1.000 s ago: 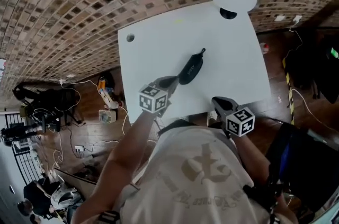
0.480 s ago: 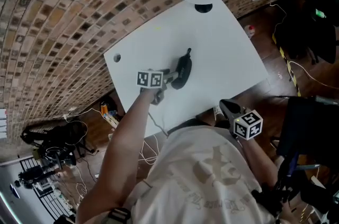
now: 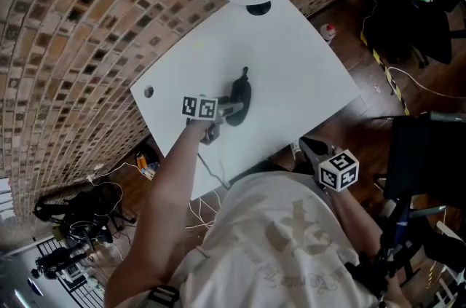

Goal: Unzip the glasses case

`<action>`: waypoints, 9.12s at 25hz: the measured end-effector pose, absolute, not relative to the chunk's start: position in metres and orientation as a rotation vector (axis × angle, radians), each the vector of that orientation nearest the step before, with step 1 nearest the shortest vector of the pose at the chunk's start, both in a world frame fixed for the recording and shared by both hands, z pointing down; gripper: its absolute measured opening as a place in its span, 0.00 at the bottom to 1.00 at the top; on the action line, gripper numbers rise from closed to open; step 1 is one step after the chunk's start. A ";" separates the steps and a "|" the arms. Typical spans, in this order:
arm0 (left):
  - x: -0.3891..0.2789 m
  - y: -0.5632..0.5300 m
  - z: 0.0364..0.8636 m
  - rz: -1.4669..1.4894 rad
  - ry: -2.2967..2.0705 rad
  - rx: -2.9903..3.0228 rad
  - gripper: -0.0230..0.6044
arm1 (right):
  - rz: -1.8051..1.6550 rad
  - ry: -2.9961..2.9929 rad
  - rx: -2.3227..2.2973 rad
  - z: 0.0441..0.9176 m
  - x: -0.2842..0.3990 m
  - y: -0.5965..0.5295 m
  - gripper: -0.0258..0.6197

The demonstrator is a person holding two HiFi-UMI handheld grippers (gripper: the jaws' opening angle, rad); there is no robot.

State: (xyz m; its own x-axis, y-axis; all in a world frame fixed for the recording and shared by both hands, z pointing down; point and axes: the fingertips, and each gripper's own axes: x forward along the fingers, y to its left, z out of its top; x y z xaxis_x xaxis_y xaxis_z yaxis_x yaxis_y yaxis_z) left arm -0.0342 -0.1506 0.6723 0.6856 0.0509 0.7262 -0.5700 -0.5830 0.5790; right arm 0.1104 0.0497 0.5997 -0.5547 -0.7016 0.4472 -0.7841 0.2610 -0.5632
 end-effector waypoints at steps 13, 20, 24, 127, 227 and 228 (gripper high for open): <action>-0.011 -0.135 0.687 1.113 -0.398 1.985 0.75 | 1.211 -2.393 1.404 0.608 0.116 0.039 0.05; 0.015 -0.117 0.690 1.160 -0.433 1.990 0.50 | 1.220 -2.403 1.405 0.607 0.125 0.030 0.05; 0.008 -0.127 0.683 1.016 -0.501 1.960 0.49 | 1.224 -2.404 1.377 0.611 0.127 0.032 0.05; -0.135 -0.129 0.361 -1.160 -0.279 1.545 0.48 | 0.516 -3.313 0.334 0.373 -0.086 -0.044 0.09; -0.066 -0.036 0.388 -0.174 -0.040 1.993 0.46 | -0.207 -2.857 0.483 0.379 -0.049 -0.065 0.05; -0.066 -0.034 0.389 -0.158 -0.037 1.997 0.46 | -0.211 -2.856 0.485 0.379 -0.049 -0.065 0.05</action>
